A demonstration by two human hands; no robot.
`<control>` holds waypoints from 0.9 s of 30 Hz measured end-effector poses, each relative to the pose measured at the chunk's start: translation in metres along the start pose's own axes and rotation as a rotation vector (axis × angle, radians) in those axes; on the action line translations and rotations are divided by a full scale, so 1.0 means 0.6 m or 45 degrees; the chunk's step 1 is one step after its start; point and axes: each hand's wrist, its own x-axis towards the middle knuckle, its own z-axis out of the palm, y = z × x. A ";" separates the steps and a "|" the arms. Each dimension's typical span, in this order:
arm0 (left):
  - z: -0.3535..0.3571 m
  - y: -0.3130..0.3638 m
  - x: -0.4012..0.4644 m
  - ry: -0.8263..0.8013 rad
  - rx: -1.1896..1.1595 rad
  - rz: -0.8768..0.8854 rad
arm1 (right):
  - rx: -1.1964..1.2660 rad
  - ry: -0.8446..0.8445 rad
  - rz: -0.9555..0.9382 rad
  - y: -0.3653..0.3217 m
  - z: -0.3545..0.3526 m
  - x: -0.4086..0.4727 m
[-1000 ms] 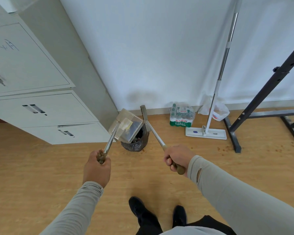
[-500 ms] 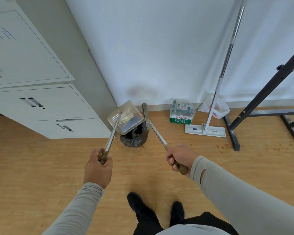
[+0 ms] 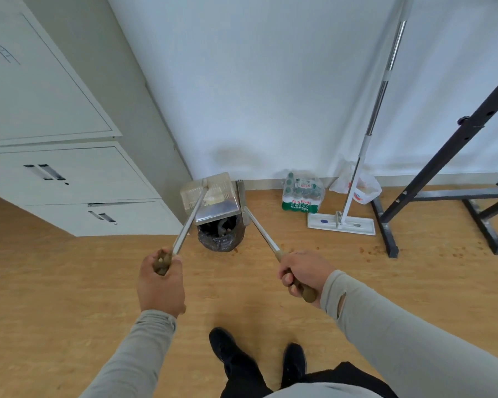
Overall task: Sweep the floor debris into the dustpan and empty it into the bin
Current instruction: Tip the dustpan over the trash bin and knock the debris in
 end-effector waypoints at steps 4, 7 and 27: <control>0.001 0.048 0.002 -0.003 -0.320 -0.115 | -0.008 0.007 0.029 -0.002 -0.003 -0.002; -0.002 0.084 0.000 -0.026 -0.371 -0.114 | 0.007 -0.001 0.016 -0.004 -0.007 -0.002; 0.048 0.336 0.065 -0.453 0.157 0.092 | 0.121 0.041 -0.067 -0.005 -0.182 -0.056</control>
